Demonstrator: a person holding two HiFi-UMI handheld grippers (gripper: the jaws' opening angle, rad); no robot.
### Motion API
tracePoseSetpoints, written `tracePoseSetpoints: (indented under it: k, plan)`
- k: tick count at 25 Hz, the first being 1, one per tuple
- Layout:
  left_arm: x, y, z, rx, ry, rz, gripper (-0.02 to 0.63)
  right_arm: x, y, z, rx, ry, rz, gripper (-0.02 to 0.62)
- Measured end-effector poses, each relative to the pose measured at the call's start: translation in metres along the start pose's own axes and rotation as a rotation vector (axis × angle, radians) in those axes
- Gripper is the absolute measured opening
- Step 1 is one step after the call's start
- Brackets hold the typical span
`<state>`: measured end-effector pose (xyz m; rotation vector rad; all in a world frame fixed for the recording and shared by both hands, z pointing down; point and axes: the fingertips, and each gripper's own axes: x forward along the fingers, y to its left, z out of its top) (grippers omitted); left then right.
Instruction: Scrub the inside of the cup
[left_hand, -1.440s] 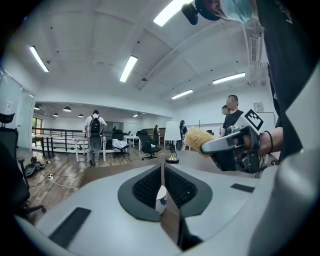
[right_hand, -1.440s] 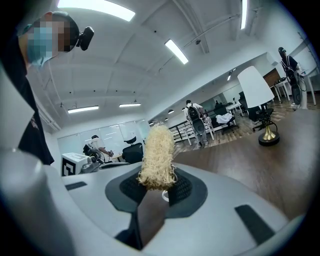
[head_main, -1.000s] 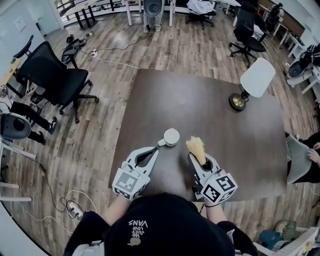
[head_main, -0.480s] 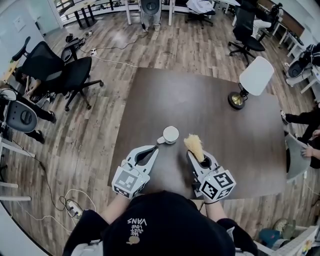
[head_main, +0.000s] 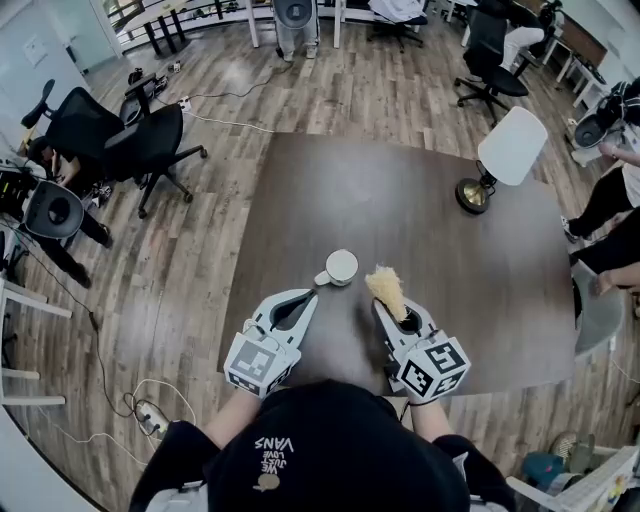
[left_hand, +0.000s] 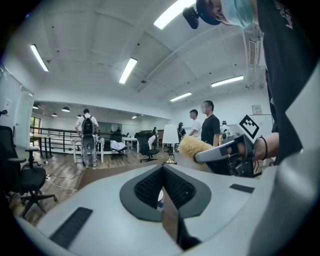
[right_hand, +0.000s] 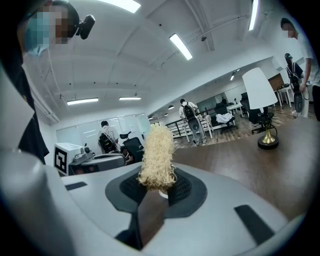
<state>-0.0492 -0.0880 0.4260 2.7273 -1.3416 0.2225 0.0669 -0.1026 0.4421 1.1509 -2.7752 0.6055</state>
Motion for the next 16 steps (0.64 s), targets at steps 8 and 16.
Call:
tracePoseSetpoints:
  k: [8,16]
  plan:
    - [0.0006,0.0002,-0.0031,-0.002,0.002,-0.003,0.011,0.0011,0.0002,-0.0020,-0.003,0.007,-0.015,0.081]
    - [-0.0025,-0.0037,-0.0073,-0.006,0.005,-0.005,0.011,-0.0013,0.0012,-0.0092,-0.007,0.012,-0.015,0.081]
